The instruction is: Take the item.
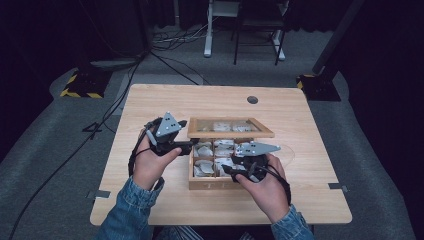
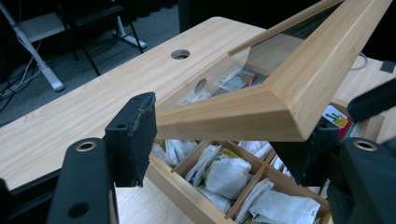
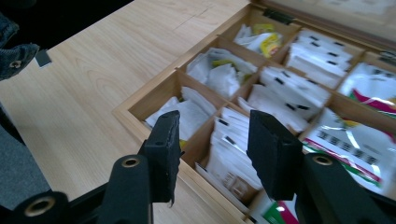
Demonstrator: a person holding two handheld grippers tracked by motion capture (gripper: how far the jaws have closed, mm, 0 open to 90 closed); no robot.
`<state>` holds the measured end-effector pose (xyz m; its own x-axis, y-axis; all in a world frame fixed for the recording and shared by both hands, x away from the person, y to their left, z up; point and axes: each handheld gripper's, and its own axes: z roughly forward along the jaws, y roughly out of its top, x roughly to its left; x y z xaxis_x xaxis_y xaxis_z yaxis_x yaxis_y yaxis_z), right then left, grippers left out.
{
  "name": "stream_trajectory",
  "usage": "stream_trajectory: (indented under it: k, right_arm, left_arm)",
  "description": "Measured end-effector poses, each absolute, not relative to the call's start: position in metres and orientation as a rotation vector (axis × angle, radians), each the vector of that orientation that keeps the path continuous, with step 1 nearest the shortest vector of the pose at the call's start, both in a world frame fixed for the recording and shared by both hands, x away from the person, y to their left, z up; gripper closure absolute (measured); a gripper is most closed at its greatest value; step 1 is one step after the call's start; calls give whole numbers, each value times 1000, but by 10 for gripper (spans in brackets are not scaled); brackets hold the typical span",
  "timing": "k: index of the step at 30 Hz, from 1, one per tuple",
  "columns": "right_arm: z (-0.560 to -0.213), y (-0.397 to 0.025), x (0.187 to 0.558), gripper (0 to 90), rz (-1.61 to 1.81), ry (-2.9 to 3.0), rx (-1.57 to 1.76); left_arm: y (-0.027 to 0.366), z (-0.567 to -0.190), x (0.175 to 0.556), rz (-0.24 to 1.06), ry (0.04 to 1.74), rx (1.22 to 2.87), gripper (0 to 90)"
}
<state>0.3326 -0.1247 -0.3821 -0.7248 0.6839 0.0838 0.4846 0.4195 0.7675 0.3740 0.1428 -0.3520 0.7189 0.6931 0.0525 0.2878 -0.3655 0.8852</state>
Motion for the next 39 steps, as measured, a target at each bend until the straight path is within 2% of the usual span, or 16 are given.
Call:
stream_trajectory:
  k: [14, 35, 39]
  right_arm:
    - [-412, -78, 339, 539, 1183, 2545, 926]
    - [-431, -64, 352, 613, 1086, 2538, 866]
    - [-433, -64, 354, 651, 1069, 2537, 863]
  left_arm:
    - [143, -352, 374, 530, 749, 1954, 345]
    - [143, -352, 374, 530, 745, 1955, 344]
    - [142, -353, 374, 529, 744, 1959, 344]
